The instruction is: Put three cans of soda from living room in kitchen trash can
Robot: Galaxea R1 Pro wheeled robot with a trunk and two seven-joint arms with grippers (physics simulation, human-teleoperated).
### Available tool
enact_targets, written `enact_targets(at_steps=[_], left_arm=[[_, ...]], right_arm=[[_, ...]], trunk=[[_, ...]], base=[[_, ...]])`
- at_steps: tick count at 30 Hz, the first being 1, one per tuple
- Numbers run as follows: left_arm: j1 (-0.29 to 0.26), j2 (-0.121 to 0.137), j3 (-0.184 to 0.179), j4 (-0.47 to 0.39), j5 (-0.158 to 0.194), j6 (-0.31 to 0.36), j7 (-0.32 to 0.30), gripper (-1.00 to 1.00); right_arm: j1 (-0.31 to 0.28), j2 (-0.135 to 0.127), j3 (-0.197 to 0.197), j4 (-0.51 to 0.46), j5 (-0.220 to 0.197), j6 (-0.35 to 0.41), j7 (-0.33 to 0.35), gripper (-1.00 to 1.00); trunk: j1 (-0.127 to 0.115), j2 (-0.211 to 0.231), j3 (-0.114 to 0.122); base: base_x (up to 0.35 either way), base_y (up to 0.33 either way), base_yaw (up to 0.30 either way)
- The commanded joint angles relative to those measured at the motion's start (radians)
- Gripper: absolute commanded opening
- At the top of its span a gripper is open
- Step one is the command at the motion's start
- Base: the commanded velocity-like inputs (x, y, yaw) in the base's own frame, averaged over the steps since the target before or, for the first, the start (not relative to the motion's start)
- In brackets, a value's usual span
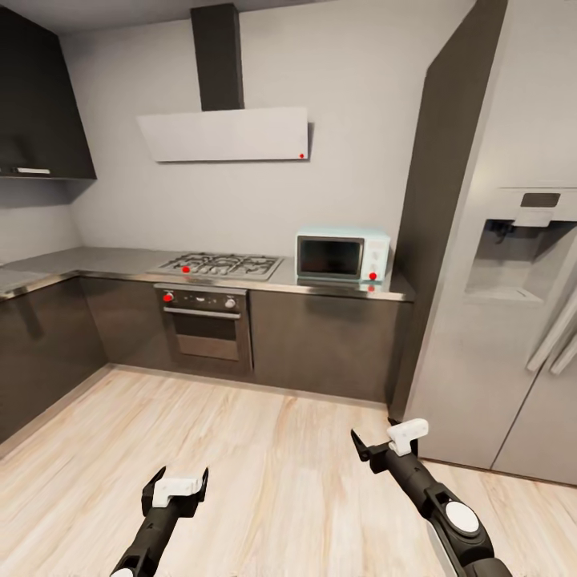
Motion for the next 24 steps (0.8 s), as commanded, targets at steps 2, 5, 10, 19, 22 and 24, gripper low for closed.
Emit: enact_targets(at_steps=[2, 5, 10, 19, 22, 24], left_arm=[[0.0, 0.0, 0.0, 0.0, 0.0, 0.0, 0.0, 1.0], [0.0, 0.0, -0.001, 0.0, 0.001, -0.001, 0.0, 1.0], [0.0, 0.0, -0.001, 0.0, 0.002, -0.001, 0.0, 1.0], [0.0, 0.0, -0.001, 0.0, -0.001, -0.001, 0.001, 1.0], [0.0, 0.0, -0.001, 0.0, -0.002, -0.002, 0.001, 1.0], [0.0, 0.0, -0.001, 0.0, -0.002, -0.002, 0.001, 1.0]], right_arm=[[0.0, 0.0, 0.001, 0.0, 0.0, 0.0, 0.001, 1.0], [0.0, 0.001, 0.001, 0.001, -0.001, 0.0, 0.001, 1.0], [0.0, 0.014, 0.002, 0.001, -0.002, 0.0, 0.003, 1.0], [0.0, 0.044, 0.01, 0.001, 0.006, 0.0, -0.001, 1.0], [0.0, 0.046, 0.01, 0.001, 0.007, 0.0, -0.001, 1.0], [0.0, 0.047, 0.01, 0.001, 0.007, 0.0, -0.001, 1.0]], trunk=[[0.0, 0.0, 0.0], [0.0, 0.0, 0.0], [0.0, 0.0, 0.0], [0.0, 0.0, 0.002], [0.0, 0.0, 0.003], [0.0, 0.0, 0.004]], base=[[-0.13, 0.206, 0.0], [-0.069, 0.113, 0.0], [-0.02, 0.033, 0.0], [-0.003, 0.004, 0.118], [0.0, 0.001, 0.23], [0.0, 0.0, 0.239]])
